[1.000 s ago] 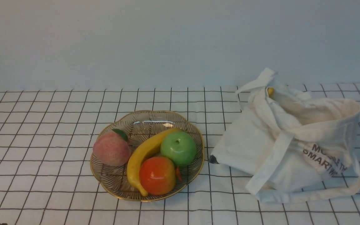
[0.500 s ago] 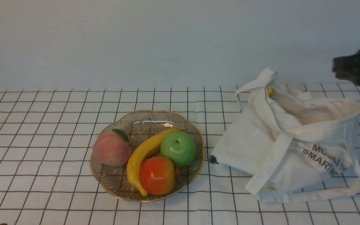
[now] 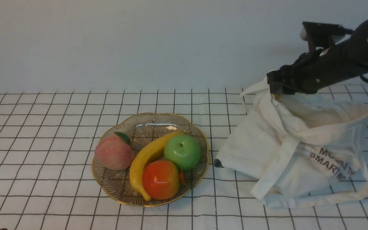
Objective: Take the fruit out of the bag on the white checkered tablecloth and place them on the plate.
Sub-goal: 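Reach into the bag and grasp the banana with the right gripper, then take the banana out of the bag and place it in the fruit dish with the right gripper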
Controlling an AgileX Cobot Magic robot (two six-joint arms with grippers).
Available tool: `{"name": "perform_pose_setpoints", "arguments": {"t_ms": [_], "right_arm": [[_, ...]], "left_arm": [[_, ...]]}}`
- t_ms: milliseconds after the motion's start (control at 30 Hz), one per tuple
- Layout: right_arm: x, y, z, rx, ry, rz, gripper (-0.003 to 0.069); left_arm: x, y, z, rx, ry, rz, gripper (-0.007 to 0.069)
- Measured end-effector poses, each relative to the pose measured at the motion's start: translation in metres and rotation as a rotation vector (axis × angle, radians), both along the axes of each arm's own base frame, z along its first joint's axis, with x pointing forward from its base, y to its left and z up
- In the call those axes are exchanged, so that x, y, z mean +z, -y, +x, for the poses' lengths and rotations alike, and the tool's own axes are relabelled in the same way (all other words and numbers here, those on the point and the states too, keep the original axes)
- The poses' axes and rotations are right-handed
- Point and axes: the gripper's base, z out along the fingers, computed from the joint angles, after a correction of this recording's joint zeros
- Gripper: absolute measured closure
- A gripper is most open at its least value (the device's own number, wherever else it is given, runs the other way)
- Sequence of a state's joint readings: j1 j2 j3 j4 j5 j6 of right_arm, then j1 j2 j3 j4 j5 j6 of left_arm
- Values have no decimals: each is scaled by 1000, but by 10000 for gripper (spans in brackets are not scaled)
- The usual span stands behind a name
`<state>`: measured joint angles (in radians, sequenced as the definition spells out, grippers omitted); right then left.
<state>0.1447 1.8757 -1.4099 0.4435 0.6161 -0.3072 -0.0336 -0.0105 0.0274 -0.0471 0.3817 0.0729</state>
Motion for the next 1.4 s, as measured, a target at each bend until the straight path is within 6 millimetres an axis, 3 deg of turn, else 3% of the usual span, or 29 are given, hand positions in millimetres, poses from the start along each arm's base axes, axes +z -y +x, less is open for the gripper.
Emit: {"name": "perform_pose_setpoints", "arguments": {"t_ms": [133,500,600,733,800,1200,1400], "right_arm": [[-5,1,3,-1,-7,-17,349],[-17,2,10,-10,2,-37,348],[-19,2,10,-10,0,-39,389],[-19,2,9,4,-9,-55,580],[-17,3,8,12,-6,-71,597],[15,10,-10,44,-6,-160,597],[50,16,-29,48,29,-208,597]], "left_arm": [[0,0,0,0,0,0,632],[0,0,0,0,0,0,632],[0,0,0,0,0,0,632],[0,0,0,0,0,0,632],[0,0,0,0,0,0,632],[0,0,0,0,0,0,632],[0,0,0,0,0,0,632]]}}
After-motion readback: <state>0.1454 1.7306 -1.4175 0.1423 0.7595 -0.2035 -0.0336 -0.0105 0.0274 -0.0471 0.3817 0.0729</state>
